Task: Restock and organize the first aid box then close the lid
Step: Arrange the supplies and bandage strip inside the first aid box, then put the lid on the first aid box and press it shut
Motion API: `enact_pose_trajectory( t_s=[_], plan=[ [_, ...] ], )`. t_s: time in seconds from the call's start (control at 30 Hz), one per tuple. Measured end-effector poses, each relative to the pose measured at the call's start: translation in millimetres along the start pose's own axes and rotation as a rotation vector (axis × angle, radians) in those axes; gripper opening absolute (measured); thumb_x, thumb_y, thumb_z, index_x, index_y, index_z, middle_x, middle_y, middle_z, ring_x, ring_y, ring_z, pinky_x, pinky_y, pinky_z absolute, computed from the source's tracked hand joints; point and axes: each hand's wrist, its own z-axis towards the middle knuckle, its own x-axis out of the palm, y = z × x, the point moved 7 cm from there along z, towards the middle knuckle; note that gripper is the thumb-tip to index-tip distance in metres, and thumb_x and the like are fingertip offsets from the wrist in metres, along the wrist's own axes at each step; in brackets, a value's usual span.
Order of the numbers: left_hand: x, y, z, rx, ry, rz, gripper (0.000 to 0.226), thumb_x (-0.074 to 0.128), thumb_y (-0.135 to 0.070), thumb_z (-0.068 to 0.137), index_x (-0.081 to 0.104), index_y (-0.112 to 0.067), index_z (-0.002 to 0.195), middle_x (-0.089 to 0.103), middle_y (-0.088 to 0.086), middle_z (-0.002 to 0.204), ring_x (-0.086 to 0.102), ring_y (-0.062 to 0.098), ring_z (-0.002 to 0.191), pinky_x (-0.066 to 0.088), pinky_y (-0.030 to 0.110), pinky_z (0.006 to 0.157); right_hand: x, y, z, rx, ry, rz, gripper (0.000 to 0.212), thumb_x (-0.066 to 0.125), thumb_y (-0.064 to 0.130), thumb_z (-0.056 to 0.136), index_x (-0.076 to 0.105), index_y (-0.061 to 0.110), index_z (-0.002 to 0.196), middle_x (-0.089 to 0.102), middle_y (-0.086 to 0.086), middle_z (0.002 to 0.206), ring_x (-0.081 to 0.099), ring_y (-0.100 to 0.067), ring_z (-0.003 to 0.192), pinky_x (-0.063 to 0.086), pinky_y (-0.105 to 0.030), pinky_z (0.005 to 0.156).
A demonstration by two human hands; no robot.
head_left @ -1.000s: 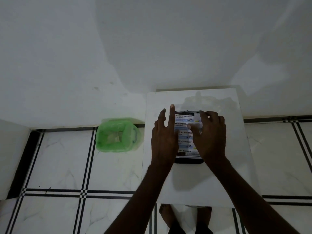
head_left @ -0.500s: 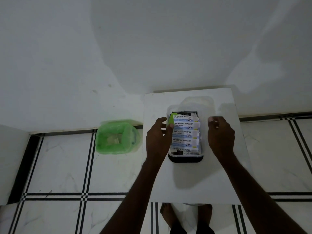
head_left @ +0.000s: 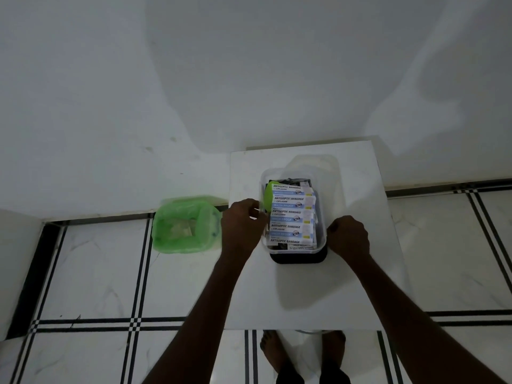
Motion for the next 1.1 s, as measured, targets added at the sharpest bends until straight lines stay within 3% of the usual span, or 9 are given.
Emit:
enact_pose_trajectory(
  t_s=[0.13,0.23,0.37,0.53,0.67,0.73,0.87,1.03,1.1],
  plan=[
    [-11.2,14.1,0.1,-0.081,-0.007,-0.093,0.023,0.062,-0.026,0.071,0.075,-0.015,0.086,0.076,0.002,0.072,0.073,0.024,0.065,0.062,0.045,0.068,-11.3,-0.6,-0.1,-0.021,0.036,0.153,0.02,0.07,0.016,0.075,0.069,-0.002,0.065,0.067,-0.016,0.062,0.062,-0.024,0.061,0.048,-0.026,0.061],
    [-15.0,19.1,2.1,-0.112,-0.013,-0.159,0.024,0.062,-0.028,0.069,0.075,-0.019,0.086,0.076,0.001,0.073,0.074,0.022,0.065,0.062,0.047,0.068,-49.9,2.1,-10.8,-0.056,-0.044,0.308,0.014,0.071,0.015,0.079,0.07,0.001,0.08,0.071,-0.016,0.076,0.067,-0.032,0.075,0.056,-0.039,0.077],
    [-11.6,7.1,1.2,-0.071,-0.01,-0.133,0.021,0.063,-0.023,0.073,0.075,-0.014,0.086,0.076,0.003,0.073,0.072,0.024,0.064,0.061,0.046,0.066,-118.7,14.2,-35.5,-0.125,-0.266,0.423,0.024,0.071,0.01,0.079,0.068,0.007,0.102,0.072,-0.013,0.088,0.067,-0.028,0.084,0.055,-0.042,0.081],
    [7.7,2.7,-5.8,-0.112,0.018,-0.105,0.019,0.067,-0.021,0.075,0.075,-0.012,0.09,0.076,0.004,0.081,0.071,0.025,0.074,0.059,0.04,0.071,-168.7,64.1,-87.1,-0.316,-0.503,0.436,0.032,0.072,0.01,0.077,0.068,0.014,0.108,0.068,-0.001,0.078,0.064,-0.013,0.066,0.052,-0.026,0.072],
    [24.2,15.0,-4.9,-0.213,0.133,-0.351,0.021,0.067,-0.019,0.084,0.072,-0.007,0.101,0.076,0.014,0.089,0.075,0.03,0.078,0.063,0.048,0.068,-136.6,104.0,-112.1,-0.469,-0.523,0.399,0.034,0.071,0.01,0.076,0.066,0.014,0.11,0.067,-0.005,0.087,0.065,-0.021,0.07,0.055,-0.035,0.072],
    [22.2,18.1,-5.2,-0.262,0.155,-0.475,0.019,0.06,-0.014,0.094,0.07,-0.001,0.104,0.074,0.02,0.095,0.074,0.03,0.082,0.064,0.044,0.073,-96.9,121.9,-118.2,-0.534,-0.457,0.288,0.031,0.068,0.014,0.08,0.063,0.013,0.111,0.065,-0.007,0.097,0.065,-0.024,0.083,0.057,-0.04,0.075],
    [0.6,19.1,-5.5,-0.295,0.07,-0.637,0.033,0.05,-0.031,0.101,0.07,-0.006,0.109,0.074,0.012,0.097,0.072,0.024,0.083,0.061,0.036,0.074,-34.0,141.5,-124.1,-0.599,-0.401,0.092,0.034,0.074,0.011,0.078,0.065,0.004,0.11,0.067,-0.015,0.103,0.067,-0.029,0.095,0.058,-0.038,0.082],
    [1.6,3.4,2.7,-0.192,0.103,-0.55,0.031,0.066,-0.033,0.091,0.068,-0.012,0.114,0.075,0.01,0.095,0.075,0.025,0.081,0.062,0.027,0.06,-6.0,145.0,-120.7,-0.61,-0.368,0.047,0.042,0.081,0.006,0.07,0.066,0.004,0.109,0.069,-0.012,0.096,0.069,-0.025,0.087,0.057,-0.033,0.077],
    [5.3,1.1,6.3,-0.171,0.093,-0.471,0.034,0.073,-0.025,0.087,0.065,-0.011,0.117,0.073,0.015,0.095,0.075,0.029,0.077,0.063,0.034,0.058,-4.4,140.1,-116.8,-0.602,-0.332,0.077,0.033,0.076,0.008,0.077,0.067,0.004,0.108,0.07,-0.012,0.097,0.069,-0.026,0.089,0.055,-0.032,0.082]
  ],
)
